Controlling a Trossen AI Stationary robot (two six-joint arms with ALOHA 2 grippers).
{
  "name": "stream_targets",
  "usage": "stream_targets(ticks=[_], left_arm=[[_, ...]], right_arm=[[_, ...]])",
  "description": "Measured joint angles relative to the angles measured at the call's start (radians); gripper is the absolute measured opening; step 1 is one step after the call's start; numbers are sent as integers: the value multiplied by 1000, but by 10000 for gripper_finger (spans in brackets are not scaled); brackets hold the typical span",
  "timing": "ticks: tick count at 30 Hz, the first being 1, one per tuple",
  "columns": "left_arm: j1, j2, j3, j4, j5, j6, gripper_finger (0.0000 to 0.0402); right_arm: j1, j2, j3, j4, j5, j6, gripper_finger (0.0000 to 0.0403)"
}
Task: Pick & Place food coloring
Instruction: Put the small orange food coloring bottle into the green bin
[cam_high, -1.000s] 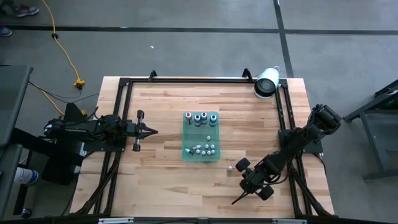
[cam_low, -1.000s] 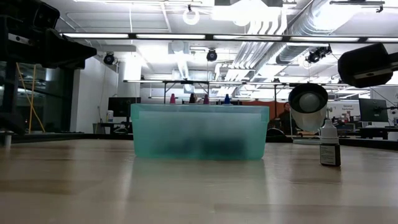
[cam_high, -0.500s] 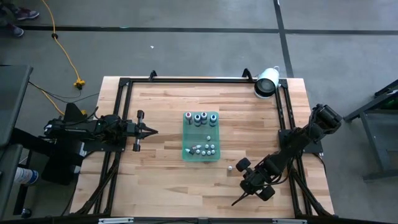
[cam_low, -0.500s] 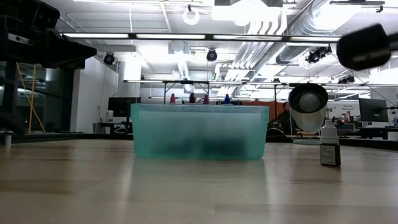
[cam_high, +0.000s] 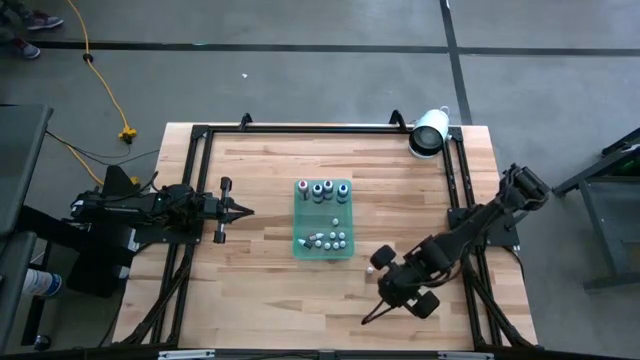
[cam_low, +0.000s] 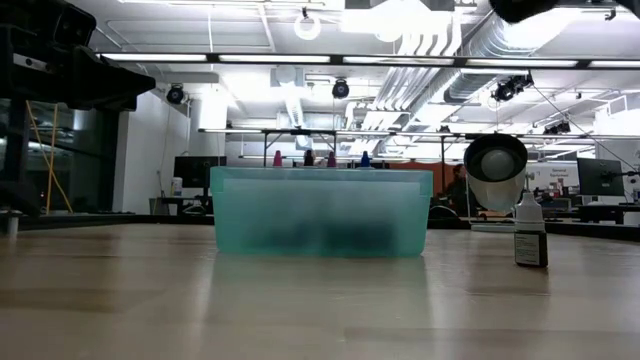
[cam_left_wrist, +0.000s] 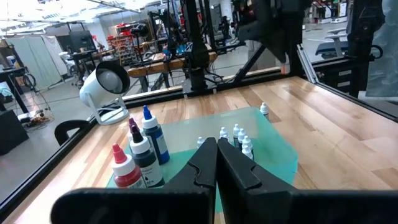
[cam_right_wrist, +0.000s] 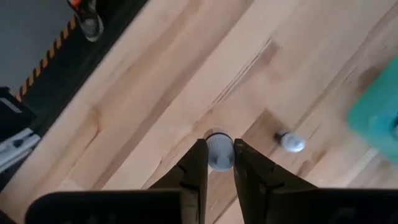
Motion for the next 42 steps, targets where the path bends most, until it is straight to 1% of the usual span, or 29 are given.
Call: stream_targets(ticks=[6,13,23,29,38,42], left_arm=[[0,0,0,0,0,0,0],[0,0,0,0,0,0,0],[0,0,0,0,0,0,0],[0,0,0,0,0,0,0],[0,0,0,0,0,0,0],[0,0,0,0,0,0,0]], right_arm=[[-61,0,96,-17,-48,-83,54],[-144,17,190,-31,-50,-151,54],[-282,169,420,-126,-37,-232,55],[-372,262,533,-170,-20,-246,55],[-480,345,597,-175,21,-237,55],[-517,376,599,-162,18,-189,55]])
